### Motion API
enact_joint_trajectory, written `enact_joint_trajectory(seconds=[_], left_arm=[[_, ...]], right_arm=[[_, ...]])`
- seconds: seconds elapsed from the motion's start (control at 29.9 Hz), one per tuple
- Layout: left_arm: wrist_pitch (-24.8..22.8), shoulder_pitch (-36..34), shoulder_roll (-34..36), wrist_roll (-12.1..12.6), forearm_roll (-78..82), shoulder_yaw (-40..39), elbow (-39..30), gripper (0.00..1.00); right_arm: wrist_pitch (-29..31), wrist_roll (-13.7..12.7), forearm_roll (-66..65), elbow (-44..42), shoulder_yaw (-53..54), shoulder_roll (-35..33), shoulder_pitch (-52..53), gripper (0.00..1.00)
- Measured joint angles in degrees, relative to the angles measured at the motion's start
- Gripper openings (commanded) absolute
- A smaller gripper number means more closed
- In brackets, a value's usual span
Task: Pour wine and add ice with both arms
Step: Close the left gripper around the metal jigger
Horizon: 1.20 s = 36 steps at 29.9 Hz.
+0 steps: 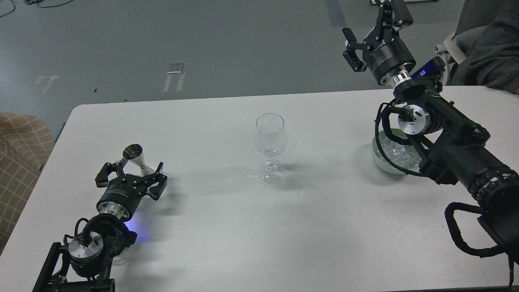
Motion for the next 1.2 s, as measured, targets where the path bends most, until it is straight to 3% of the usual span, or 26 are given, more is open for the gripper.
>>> enact_joint_trajectory(seconds=[0.17,0.23,0.37,0.47,0.67,0.7,0.77,0.8,0.87,1.2], left_arm=[[-0.1,-2.0,0.3,-0.2,0.0,0.0,2.6,0.81],[-0.1,-2.5,0.8,-0.5,0.0,0.0,3.6,0.66],[-0.1,-2.7,1.2,-1.2,0.0,0.0,5.1,0.59],[-0.1,-2.7,1.3,-1.5,-0.2,-0.1,5.4,0.45],[-0.7,-2.7,1.3,-1.5,-0.3,-0.1,5.4,0.31],[-0.7,-2.8,1.2,-1.5,-0.3,-0.1,5.4,0.24],[-0.7,-2.9,1.2,-1.5,-0.3,0.0,5.4,0.22],[-0.7,-2.9,1.2,-1.4,-0.3,0.1,5.4,0.18],[-0.8,-2.9,1.2,-1.4,-0.3,0.0,5.4,0.0],[-3.2,-2.7,0.6,-0.9,-0.9,-0.6,5.1,0.0]], right_arm=[[0.0,0.0,0.0,0.1,0.0,0.0,-0.3,1.0],[0.0,0.0,0.0,0.1,0.0,0.0,-0.3,1.0],[0.0,0.0,0.0,0.1,0.0,0.0,-0.4,1.0],[0.0,0.0,0.0,0.1,0.0,0.0,-0.6,1.0],[0.0,0.1,0.0,0.1,-0.1,0.1,-0.6,1.0],[0.0,0.1,0.0,0.1,-0.1,0.1,-0.6,1.0],[0.0,0.1,0.0,0.1,-0.1,0.1,-0.6,1.0],[0.0,0.1,0.0,0.1,-0.1,0.1,-0.6,1.0],[0.0,0.1,0.0,0.1,-0.1,0.1,-0.6,1.0],[0.0,0.0,0.0,0.1,-0.1,0.1,-0.6,1.0]])
